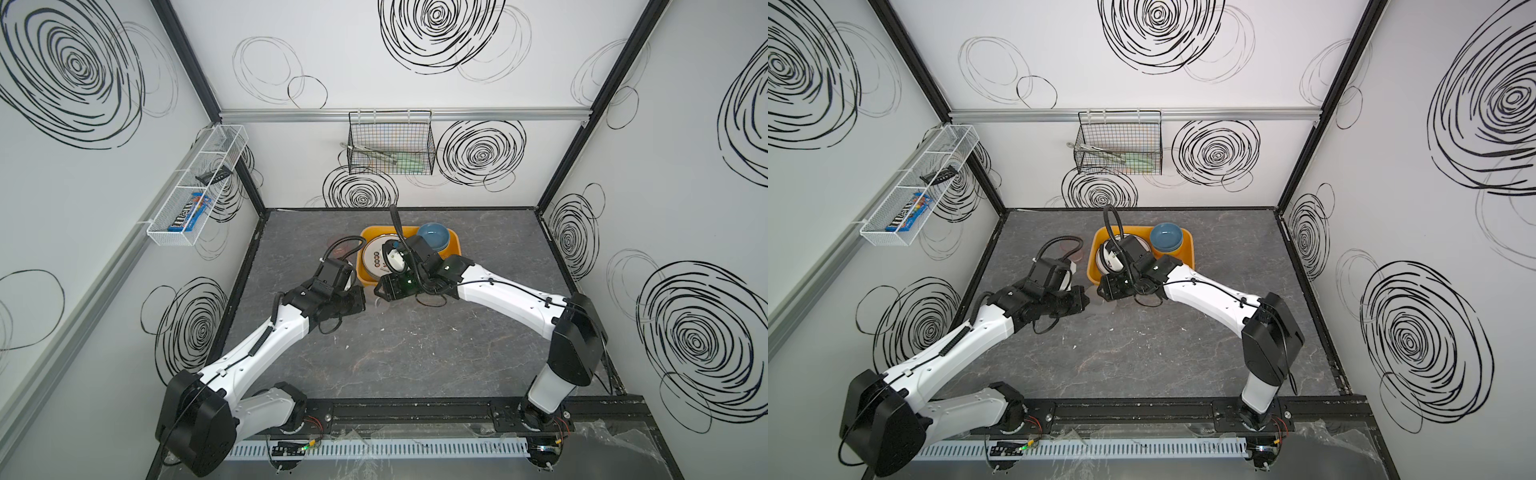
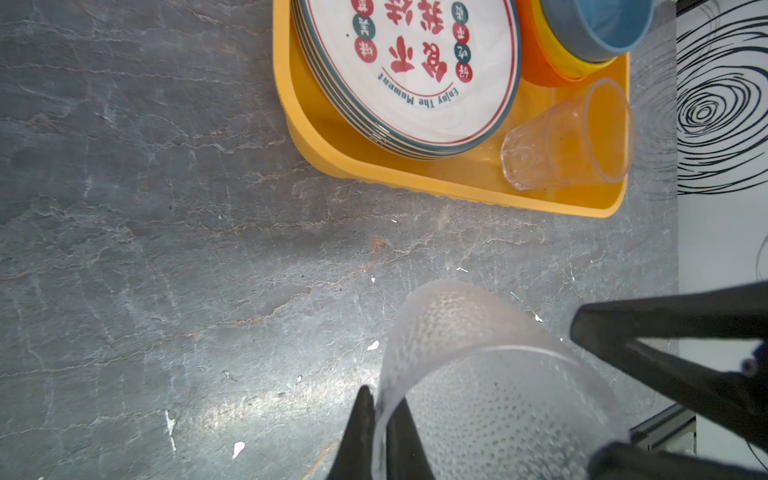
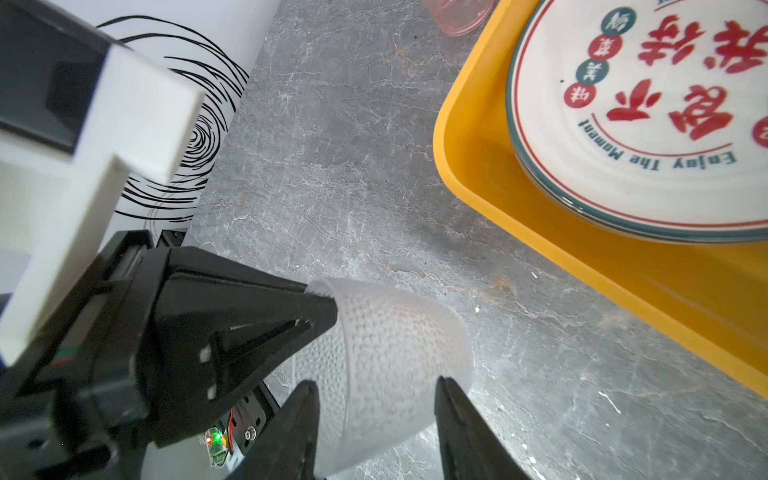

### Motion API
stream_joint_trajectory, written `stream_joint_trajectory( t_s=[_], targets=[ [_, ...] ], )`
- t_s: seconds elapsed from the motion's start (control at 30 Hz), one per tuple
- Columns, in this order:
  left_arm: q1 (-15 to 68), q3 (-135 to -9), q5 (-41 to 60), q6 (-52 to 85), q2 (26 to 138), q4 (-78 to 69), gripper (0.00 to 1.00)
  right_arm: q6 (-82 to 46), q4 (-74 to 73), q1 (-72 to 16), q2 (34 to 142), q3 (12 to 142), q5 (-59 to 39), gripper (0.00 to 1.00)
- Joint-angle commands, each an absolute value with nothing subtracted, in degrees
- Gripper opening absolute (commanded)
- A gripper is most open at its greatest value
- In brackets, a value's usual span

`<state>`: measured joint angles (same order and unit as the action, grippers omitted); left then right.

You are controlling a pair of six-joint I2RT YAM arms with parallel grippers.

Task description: Place the mixed dishes into the plastic bin

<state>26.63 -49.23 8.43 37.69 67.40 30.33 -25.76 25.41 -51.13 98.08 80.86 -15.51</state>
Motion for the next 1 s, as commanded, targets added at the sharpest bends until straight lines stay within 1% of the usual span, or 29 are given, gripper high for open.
stream_joint_trajectory(
  t_s=[0.0, 0.17, 0.53, 0.77, 0.8, 0.97],
  targets=[
    [27.05, -51.23, 7.31, 38.32, 67.59, 29.52, 0.06, -26.72, 27.05, -51.59, 99.23, 82.54, -15.04, 0.49],
    [27.13, -51.67, 7.31, 38.58, 67.15, 29.6, 0.08, -26.69, 28.18, -51.62, 100.26, 83.41, -14.11, 0.44],
    [27.18, -53.62, 8.06, 39.11, 66.33, 30.15, 0.16, -27.33, 29.88, -51.4, 101.03, 84.0, -10.61, 0.15],
    [27.17, -54.63, 9.0, 39.79, 65.22, 30.46, 0.23, -27.08, 31.34, -51.07, 100.64, 84.59, -7.55, 0.06],
    [27.16, -54.77, 9.08, 39.81, 65.03, 30.5, 0.24, -27.0, 31.58, -50.97, 100.56, 84.6, -7.11, 0.05],
    [27.09, -54.76, 9.14, 40.33, 63.72, 30.35, 0.39, -26.82, 33.03, -49.8, 99.98, 84.9, -5.99, 0.03]
  ],
)
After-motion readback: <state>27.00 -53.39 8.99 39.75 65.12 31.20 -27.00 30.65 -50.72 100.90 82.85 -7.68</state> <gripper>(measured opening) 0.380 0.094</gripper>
